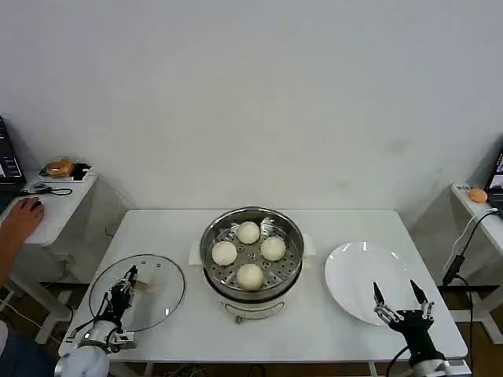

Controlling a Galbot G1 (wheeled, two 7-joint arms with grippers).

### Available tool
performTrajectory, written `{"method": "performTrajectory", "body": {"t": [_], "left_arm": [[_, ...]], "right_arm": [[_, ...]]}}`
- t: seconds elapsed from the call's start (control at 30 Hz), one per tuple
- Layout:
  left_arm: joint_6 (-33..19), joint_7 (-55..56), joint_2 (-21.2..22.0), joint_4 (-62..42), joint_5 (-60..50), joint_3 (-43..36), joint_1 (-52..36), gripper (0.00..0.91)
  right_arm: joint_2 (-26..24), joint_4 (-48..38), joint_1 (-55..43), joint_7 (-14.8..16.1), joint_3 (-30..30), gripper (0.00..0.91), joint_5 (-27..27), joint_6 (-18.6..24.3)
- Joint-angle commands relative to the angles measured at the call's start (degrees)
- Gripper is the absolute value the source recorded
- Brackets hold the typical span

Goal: Take steamed baozi put them in steamer then cover it.

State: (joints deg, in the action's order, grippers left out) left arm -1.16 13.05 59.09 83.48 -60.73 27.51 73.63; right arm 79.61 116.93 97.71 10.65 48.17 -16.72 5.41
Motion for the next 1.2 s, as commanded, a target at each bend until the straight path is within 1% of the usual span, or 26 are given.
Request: {"method": "performTrajectory", "body": {"t": [0.03,0.13,0.23,0.33,0.43,0.53,0.7,0.9,1.0,1.2], "left_arm": [[0.0,1.6,1.2,4.0,1.7,2.9,1.9,0.000],[1.6,1.9,1.8,6.3,3.8,4.0,3.0,0.000],[4.6,1.9,2.3,10.3,5.7,5.4,5.1,0.000],[10.3,0.9,2.7,16.4,5.6,6.8,7.5,0.000],[13.9,-1.2,3.1,21.3,4.4,8.1,9.0,0.000],[16.2,-4.3,3.3,25.5,3.5,8.6,9.5,0.000],[18.4,-7.7,3.2,28.9,1.9,8.2,8.6,0.000],[21.4,-12.7,0.9,32.0,-0.1,5.0,6.4,0.000],[23.8,-15.5,-0.7,34.3,-0.8,1.9,4.2,0.000],[26.7,-19.7,-1.9,35.7,-0.5,-5.4,-2.0,0.000]], "right_arm": [[-0.5,0.2,0.1,0.0,0.0,0.907,0.1,-0.3],[-1.2,0.4,0.1,0.2,-0.1,0.907,0.2,-0.9],[-1.7,0.7,0.1,0.4,-0.2,0.907,0.6,-1.3],[-2.0,0.6,0.0,0.8,-0.4,0.907,1.3,-1.4],[-2.2,0.2,0.0,1.2,-0.7,0.907,2.2,-1.2],[-2.2,-0.2,-0.1,1.5,-1.1,0.907,3.3,-1.1],[-2.1,-0.5,-0.4,1.8,-1.7,0.907,4.2,-1.0],[-1.6,-0.3,-0.3,2.0,-2.6,0.907,5.8,-0.9],[-1.2,0.3,0.2,2.2,-2.7,0.907,7.8,-0.7],[-0.8,1.1,1.8,2.3,-2.4,0.907,9.6,0.3]]}}
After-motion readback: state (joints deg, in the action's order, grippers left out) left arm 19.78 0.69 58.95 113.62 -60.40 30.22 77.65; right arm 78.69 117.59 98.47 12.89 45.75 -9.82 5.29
